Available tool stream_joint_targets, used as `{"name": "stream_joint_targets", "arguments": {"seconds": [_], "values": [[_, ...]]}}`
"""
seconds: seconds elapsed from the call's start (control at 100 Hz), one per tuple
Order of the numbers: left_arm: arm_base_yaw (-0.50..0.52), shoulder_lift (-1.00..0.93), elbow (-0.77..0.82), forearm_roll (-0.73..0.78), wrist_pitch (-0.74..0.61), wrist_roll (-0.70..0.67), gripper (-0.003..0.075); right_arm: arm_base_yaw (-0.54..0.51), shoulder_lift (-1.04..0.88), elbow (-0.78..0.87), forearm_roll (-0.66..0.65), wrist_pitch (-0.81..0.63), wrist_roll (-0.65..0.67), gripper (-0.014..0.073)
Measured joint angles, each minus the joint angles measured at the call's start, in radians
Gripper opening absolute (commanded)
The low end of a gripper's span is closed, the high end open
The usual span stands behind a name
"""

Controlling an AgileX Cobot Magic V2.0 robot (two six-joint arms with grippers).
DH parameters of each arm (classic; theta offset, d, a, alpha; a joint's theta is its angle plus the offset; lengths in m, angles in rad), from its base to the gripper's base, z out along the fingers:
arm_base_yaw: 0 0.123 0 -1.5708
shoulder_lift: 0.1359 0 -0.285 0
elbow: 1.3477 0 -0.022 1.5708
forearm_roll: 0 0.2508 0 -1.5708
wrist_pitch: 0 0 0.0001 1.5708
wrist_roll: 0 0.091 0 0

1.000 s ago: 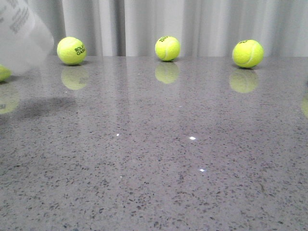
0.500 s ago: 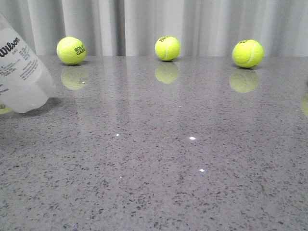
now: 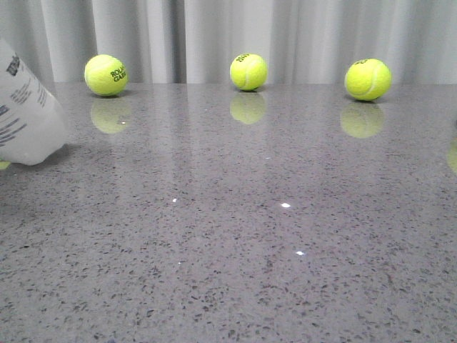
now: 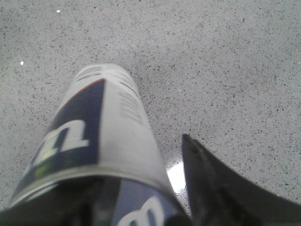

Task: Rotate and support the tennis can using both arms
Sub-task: 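Set the can upright on the table with the left gripper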

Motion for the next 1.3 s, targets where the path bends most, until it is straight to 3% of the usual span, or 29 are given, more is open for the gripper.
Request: {"name": "stream_joint_targets", "arguments": {"seconds": [0.6, 0.93, 1.3], "values": [[0.000, 0.286, -0.296, -0.036, 0.000, 0.014, 0.0430, 0.000, 0.000, 0.000, 0.000, 0.000, 0.000, -0.0070], [0.000, 0.293, -0.391, -0.077, 0.002, 0.025, 0.0430, 0.000, 0.000, 0.000, 0.000, 0.000, 0.000, -0.0070], [0.000, 0.210, -0.393, -0.077, 0.004, 0.021, 0.0430, 0.000, 0.000, 0.000, 0.000, 0.000, 0.000, -0.0070]]}}
